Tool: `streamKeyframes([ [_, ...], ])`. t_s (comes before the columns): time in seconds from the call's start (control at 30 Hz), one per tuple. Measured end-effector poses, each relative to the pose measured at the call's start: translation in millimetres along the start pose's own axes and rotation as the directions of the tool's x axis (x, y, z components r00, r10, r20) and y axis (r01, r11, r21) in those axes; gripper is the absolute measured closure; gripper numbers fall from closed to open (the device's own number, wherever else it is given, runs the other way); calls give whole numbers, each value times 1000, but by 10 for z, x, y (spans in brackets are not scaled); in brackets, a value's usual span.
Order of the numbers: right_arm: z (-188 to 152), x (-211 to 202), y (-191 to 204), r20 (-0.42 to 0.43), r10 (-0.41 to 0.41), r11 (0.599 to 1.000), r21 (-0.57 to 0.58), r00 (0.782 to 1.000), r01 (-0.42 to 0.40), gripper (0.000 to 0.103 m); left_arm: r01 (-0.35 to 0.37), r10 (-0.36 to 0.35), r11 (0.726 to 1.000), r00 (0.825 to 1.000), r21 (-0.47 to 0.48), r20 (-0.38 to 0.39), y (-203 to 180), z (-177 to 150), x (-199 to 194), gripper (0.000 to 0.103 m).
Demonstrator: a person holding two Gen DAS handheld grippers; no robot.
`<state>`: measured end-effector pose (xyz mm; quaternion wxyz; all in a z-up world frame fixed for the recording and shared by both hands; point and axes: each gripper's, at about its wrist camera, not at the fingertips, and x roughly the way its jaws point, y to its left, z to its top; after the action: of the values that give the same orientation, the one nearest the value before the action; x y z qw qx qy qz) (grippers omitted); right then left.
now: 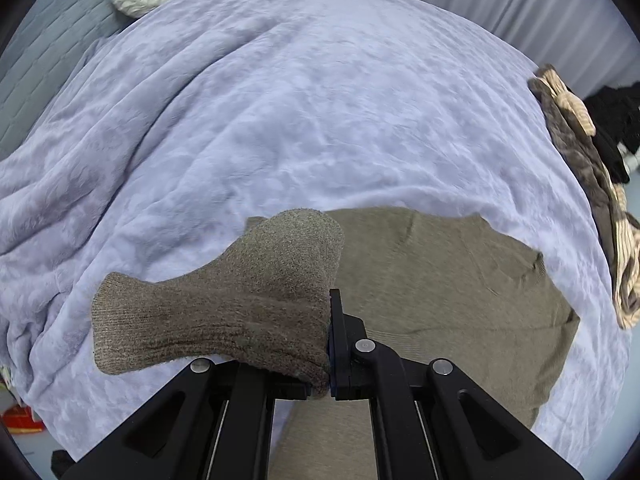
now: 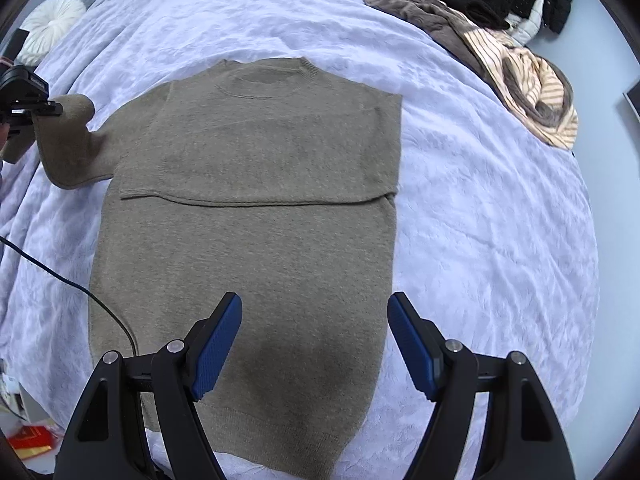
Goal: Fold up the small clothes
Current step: 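Carry the held sleeve across the sweater body and open the left gripper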
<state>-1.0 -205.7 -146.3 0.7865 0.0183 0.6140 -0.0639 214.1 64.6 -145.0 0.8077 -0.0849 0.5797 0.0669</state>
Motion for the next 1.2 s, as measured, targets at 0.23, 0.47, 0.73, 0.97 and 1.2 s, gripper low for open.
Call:
streamKeyframes([
  [0.23,-82,97,-198,-27,-11,1000,25,1000,12,25,-20,21,996,1000,86,-10,-567,-184,55,97],
  [0.47,-100,132,-350,-35,-52,999,4,998,52,25,-18,23,989,999,146,-29,-1045,-324,175,97],
  [0.73,-108,246,-525,-72,-38,999,31,997,40,25,-23,33,970,999,242,-39,-1618,-477,259,97],
  [0.97,-121,365,-679,-83,-14,998,68,996,20,25,-10,31,940,998,341,-55,-2159,-671,326,97],
  [1.2,-164,524,-916,-106,11,992,126,994,3,25,-29,75,903,993,428,-92,-2515,-940,615,97],
])
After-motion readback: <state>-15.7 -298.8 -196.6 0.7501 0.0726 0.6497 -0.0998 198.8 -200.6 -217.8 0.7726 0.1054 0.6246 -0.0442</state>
